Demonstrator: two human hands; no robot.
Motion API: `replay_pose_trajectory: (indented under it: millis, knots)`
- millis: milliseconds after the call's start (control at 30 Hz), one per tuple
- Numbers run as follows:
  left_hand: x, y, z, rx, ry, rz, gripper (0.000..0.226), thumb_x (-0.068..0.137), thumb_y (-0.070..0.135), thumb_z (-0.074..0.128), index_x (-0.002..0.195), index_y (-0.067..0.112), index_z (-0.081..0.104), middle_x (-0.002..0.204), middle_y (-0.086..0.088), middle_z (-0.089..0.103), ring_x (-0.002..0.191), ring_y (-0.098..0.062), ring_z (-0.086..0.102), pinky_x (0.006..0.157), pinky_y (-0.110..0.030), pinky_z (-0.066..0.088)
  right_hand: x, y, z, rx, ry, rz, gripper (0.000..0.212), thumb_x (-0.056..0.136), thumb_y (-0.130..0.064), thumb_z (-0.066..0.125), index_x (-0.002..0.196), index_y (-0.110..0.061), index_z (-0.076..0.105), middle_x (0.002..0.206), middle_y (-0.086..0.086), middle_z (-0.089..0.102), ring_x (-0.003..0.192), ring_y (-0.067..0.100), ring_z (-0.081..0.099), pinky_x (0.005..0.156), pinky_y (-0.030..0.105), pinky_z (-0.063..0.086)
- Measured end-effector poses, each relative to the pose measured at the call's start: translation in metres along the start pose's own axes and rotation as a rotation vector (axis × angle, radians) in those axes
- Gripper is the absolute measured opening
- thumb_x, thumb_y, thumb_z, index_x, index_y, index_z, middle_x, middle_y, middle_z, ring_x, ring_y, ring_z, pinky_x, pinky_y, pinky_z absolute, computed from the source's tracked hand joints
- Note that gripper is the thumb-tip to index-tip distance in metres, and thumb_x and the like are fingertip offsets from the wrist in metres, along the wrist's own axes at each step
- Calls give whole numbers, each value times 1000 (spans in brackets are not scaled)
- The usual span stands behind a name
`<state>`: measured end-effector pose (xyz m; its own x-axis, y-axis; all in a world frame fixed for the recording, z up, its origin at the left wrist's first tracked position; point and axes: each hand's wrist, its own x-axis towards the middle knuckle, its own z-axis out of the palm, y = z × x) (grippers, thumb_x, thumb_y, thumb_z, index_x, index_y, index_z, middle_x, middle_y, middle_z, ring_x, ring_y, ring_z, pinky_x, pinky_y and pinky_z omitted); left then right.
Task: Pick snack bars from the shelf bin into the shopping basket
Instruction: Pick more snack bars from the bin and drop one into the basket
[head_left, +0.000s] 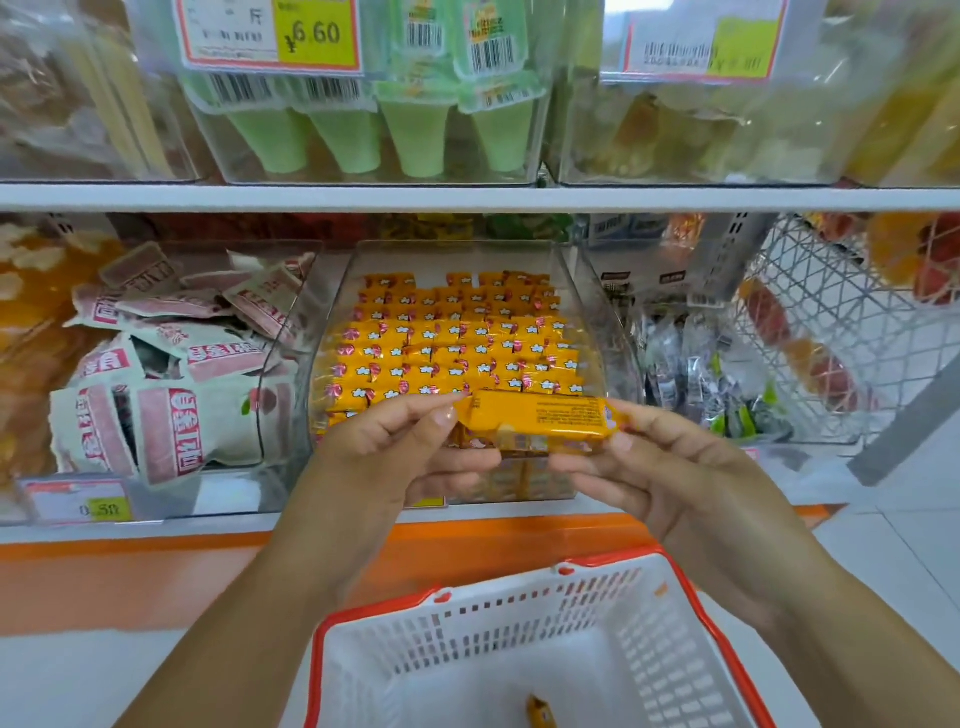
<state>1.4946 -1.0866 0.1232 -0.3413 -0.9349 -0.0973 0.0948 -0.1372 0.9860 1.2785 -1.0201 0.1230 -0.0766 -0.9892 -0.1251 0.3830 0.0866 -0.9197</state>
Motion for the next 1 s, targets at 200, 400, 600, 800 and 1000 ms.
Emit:
replay_pose_trajectory:
  millis: [200, 400, 600, 800, 1000]
  knots:
    - [-4, -1, 5, 193, 54, 42, 22, 98, 25, 50, 84, 18, 66, 80, -1, 77, 78, -19, 76, 72, -22, 58, 3, 6, -7, -113, 107, -103, 36, 59, -36, 87, 83, -11, 74, 105, 22, 70, 91, 30, 72, 79, 28, 58]
    - [-6, -3, 11, 171, 148, 117, 2, 98, 13, 53, 100, 14, 54, 78, -4, 76, 68, -20, 75, 61, -25, 56, 2, 9, 0, -181, 166, -229, 33, 58, -44, 84, 77, -22, 67, 80, 9, 72, 77, 31, 74, 70, 31, 60]
    - [-4, -4, 6, 174, 125, 195, 9, 95, 7, 55, 91, 12, 60, 79, -3, 74, 69, -22, 75, 50, -22, 55, 2, 7, 3, -264, 156, -250, 29, 65, -40, 79, 83, -21, 67, 89, 7, 73, 74, 32, 73, 74, 35, 59]
    - [-3, 0, -4, 140, 42, 123, 38, 70, 23, 68, 107, 16, 68, 90, 2, 77, 81, -19, 75, 65, -20, 57, 3, 10, -3, -278, 70, -171, 59, 47, -60, 89, 94, -28, 72, 96, 19, 73, 90, 30, 73, 91, 43, 55]
    - [-2, -1, -9, 95, 72, 100, 22, 85, 4, 63, 101, 16, 73, 83, -8, 77, 81, -24, 75, 70, -23, 60, 6, 9, -2, -225, 50, -164, 57, 44, -56, 92, 89, -24, 74, 99, 15, 74, 85, 31, 74, 82, 33, 59]
